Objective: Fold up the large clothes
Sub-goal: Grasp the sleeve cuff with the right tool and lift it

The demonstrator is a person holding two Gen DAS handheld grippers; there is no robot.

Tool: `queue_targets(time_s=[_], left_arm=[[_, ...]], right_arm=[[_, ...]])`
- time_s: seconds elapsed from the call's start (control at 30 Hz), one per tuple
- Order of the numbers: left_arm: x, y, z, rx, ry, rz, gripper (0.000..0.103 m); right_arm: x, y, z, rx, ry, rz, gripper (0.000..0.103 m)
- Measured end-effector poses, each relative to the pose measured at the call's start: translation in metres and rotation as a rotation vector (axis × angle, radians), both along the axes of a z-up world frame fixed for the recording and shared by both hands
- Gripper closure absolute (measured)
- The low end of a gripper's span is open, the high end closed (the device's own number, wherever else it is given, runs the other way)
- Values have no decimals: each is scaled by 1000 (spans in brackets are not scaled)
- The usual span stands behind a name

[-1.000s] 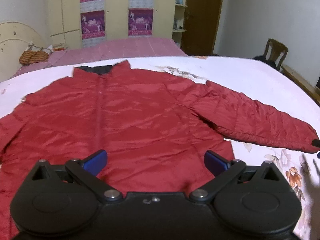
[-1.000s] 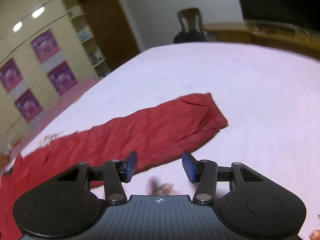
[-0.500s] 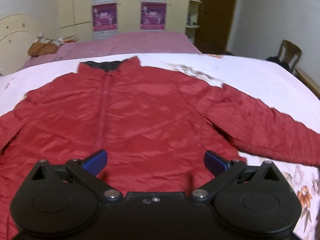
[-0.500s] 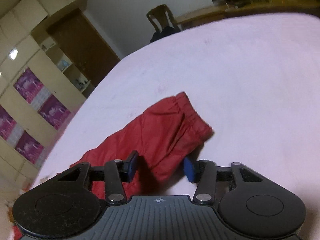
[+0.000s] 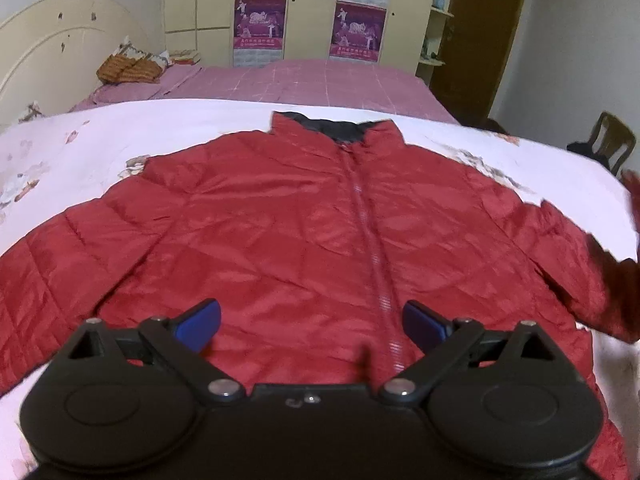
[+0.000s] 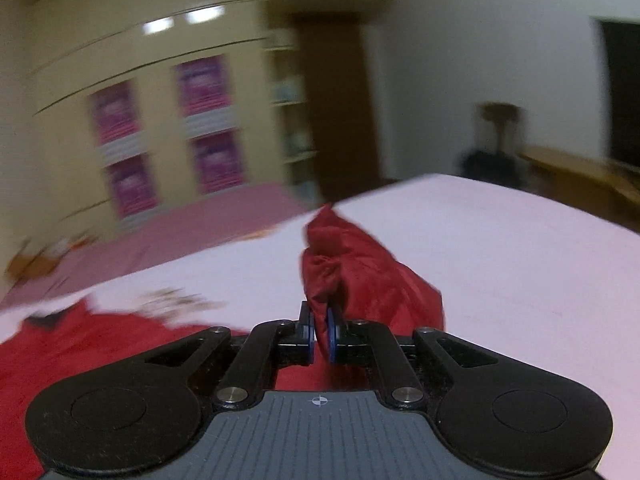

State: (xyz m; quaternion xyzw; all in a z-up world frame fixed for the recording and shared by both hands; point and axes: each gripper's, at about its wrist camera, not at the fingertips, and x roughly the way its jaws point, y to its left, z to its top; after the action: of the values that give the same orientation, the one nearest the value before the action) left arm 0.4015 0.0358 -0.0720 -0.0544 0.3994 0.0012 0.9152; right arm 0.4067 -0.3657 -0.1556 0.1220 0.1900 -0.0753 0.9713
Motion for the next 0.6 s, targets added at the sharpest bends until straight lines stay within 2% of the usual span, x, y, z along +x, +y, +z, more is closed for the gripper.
queue_targets(time_s=[0.13, 0.17, 0.27, 0.43, 0.6], left_arm=[[8, 34, -2, -101, 4, 13, 11], [11, 45, -3, -150, 12, 17, 11], [17, 68, -5, -218, 10, 26, 12], [16, 98, -8, -277, 8, 34, 12], [17, 113, -11, -298, 9, 36, 12]], right_arm=[[15, 93, -8, -81, 49, 215, 98], [17, 116, -11, -100, 66, 273, 98], [28, 180, -23, -165, 98, 409, 99], [24, 268, -52, -200, 154, 565, 99], [35, 327, -81, -235, 209, 657, 98]])
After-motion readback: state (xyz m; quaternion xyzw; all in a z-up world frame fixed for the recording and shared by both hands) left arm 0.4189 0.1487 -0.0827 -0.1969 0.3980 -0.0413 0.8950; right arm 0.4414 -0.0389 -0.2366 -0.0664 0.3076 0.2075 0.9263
